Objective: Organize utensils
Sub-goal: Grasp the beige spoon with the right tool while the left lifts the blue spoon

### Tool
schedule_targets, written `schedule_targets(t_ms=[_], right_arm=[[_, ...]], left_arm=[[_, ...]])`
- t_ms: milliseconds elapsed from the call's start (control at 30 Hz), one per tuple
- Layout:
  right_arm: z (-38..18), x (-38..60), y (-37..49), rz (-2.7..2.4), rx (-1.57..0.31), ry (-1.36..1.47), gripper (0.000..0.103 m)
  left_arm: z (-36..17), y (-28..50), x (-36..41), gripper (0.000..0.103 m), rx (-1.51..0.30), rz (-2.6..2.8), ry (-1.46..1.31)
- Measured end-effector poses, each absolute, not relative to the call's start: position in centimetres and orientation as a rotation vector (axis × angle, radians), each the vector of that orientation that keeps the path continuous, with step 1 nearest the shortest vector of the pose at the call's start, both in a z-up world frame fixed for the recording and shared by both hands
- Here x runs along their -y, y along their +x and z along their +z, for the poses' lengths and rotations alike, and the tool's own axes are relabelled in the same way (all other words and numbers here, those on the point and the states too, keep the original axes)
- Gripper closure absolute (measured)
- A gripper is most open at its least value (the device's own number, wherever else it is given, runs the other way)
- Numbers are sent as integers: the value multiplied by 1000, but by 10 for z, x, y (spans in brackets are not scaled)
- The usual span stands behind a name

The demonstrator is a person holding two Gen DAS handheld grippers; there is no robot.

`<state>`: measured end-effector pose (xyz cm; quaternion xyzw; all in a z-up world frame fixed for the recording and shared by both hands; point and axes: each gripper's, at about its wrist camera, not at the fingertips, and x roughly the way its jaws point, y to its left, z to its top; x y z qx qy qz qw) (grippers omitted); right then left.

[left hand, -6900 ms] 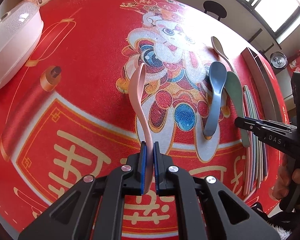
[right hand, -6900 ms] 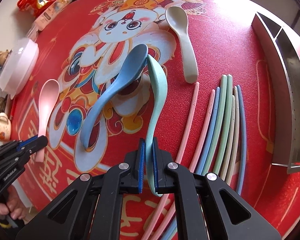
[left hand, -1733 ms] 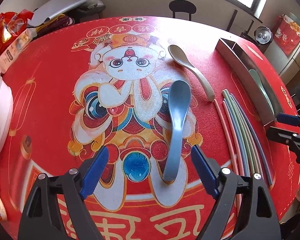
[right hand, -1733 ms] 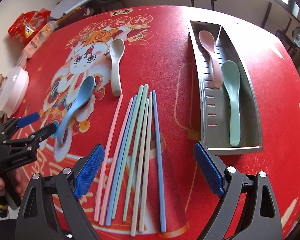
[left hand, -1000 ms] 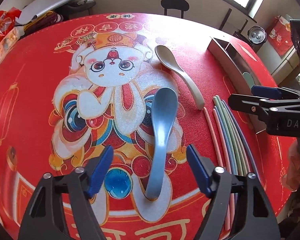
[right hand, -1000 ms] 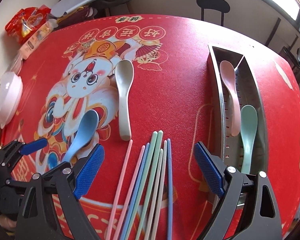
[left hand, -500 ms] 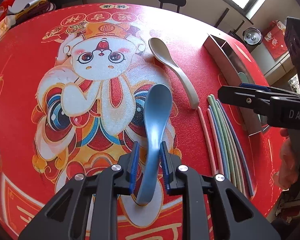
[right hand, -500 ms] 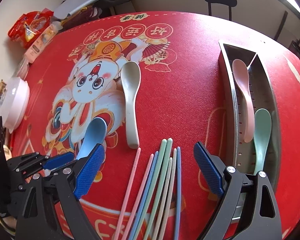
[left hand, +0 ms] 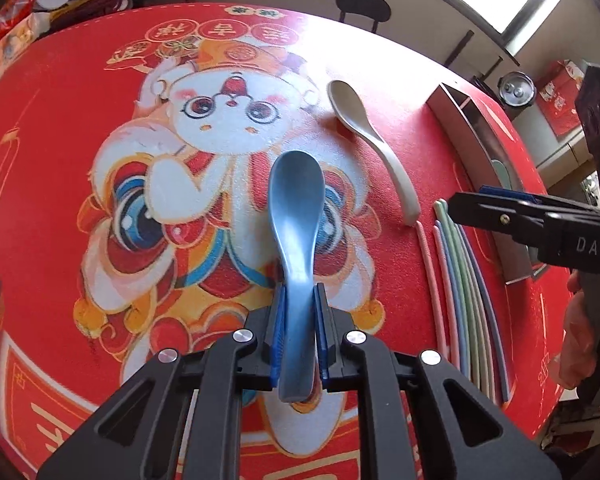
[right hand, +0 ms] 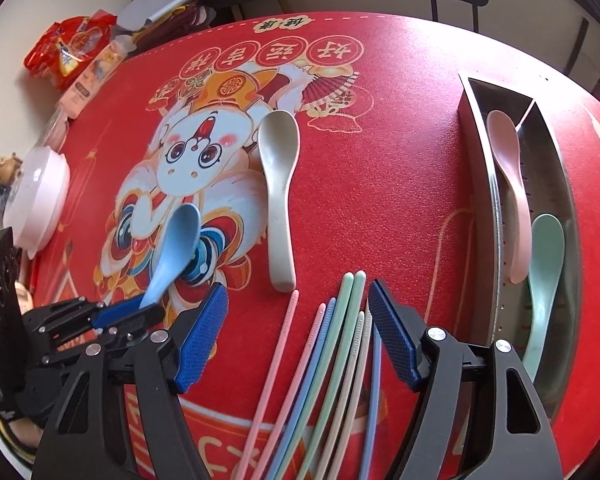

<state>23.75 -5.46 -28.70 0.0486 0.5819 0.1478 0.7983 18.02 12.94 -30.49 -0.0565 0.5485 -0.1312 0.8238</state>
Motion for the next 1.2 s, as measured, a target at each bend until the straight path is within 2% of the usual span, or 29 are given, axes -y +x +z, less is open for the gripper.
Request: schedule_targets(t_ms=[100,167,467,1067,1100,1133,1200], right_arm=[[-290,53,240,331,-1256,108,43],[-292,51,244,345,-1263,108,53],[-304,33,276,360,-1268,85,71],[-323,12,303,340,-1271,121,72],[-322,11,302,336,-1271,111,73],[-322,11,300,319,-1272,97,81],[-322,11,296,300,-1275,85,87]], left_arm=[[-304,187,-144,90,-1161,-220,-121],[-305,190,-152,90,-1161,-199,-124],[-307,196,-164,90,-1156,-169,-170],[-309,199,-168,90,-1158,-177,-208],[-309,198,-168,90,-1157,-177,-210],[-309,198,-168,90,-1157,-178,-213],[-309,198,-168,90,-1156,-177,-216]])
